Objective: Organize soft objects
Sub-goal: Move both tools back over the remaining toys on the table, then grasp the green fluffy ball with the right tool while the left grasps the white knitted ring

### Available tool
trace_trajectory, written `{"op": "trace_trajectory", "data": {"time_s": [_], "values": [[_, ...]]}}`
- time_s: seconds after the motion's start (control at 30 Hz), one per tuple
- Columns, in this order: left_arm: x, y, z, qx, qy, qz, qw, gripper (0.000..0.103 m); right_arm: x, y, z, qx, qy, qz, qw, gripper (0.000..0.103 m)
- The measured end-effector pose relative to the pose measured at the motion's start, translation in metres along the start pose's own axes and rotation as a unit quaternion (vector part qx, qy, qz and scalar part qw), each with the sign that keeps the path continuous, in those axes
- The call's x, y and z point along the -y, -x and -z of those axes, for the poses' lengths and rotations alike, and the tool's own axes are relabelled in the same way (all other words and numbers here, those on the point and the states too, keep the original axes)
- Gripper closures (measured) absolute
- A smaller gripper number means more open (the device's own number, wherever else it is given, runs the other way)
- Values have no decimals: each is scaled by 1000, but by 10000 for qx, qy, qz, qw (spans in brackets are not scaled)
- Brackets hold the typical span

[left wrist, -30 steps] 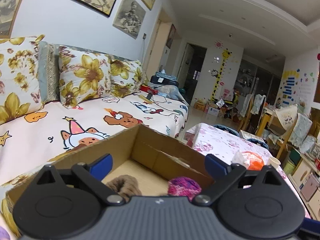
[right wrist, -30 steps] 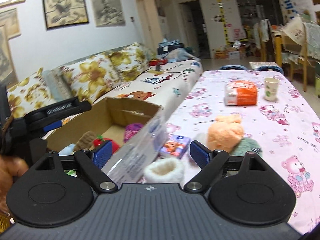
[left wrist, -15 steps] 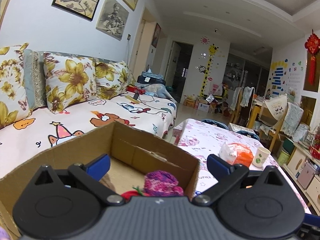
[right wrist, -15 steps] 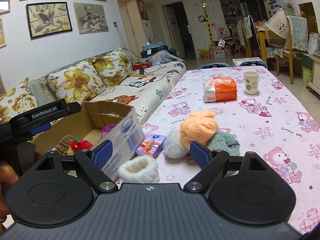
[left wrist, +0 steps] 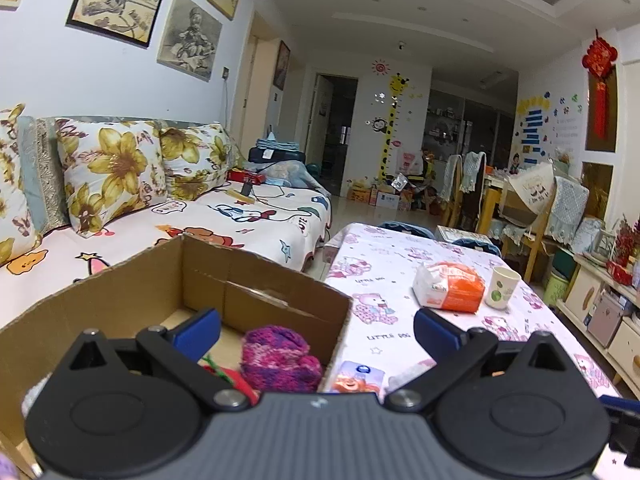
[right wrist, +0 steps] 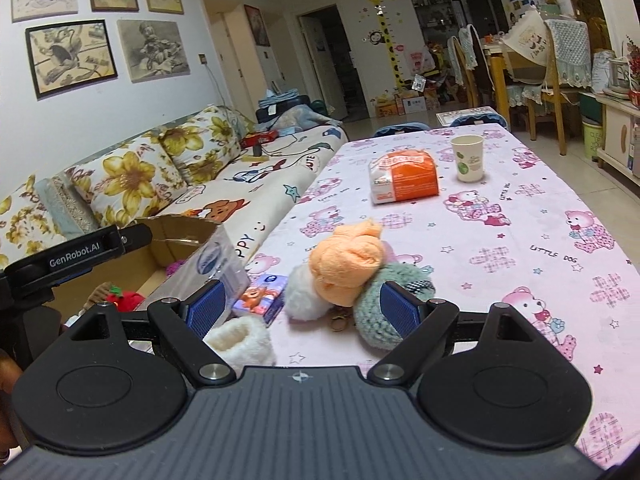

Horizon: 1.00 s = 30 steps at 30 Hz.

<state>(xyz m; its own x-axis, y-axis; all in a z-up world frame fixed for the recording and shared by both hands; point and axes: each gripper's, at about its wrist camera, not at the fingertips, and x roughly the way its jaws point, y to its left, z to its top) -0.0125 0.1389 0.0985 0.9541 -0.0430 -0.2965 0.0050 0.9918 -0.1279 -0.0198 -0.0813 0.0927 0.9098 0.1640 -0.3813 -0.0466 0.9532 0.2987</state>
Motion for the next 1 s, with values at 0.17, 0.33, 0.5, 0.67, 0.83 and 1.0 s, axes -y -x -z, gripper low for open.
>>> {"op": "trace_trajectory", "data": {"time_s": [0.17, 0.33, 0.5, 0.67, 0.83, 1.0], "values": [[11, -1, 3, -27, -134, 73, 9999, 1, 1, 1, 0, 25, -73, 74, 9999, 0], [22, -2, 7, -73, -305, 152, 9994, 1, 4, -2, 1, 30, -173, 167, 9997, 0], [33, -2, 12, -119, -472, 210, 9986, 1, 7, -2, 1, 59, -281, 265, 9992, 0], [47, -1, 19, -147, -699, 284, 9970, 1, 11, -5, 2, 76, -391, 389, 9984, 0], [61, 1, 29, -237, -923, 362, 9948, 1, 17, -13, 3, 19, -507, 556, 9972, 0], [72, 2, 41, -443, -902, 379, 9942, 1, 25, -23, 5, -99, -650, 653, 9957, 0]]}}
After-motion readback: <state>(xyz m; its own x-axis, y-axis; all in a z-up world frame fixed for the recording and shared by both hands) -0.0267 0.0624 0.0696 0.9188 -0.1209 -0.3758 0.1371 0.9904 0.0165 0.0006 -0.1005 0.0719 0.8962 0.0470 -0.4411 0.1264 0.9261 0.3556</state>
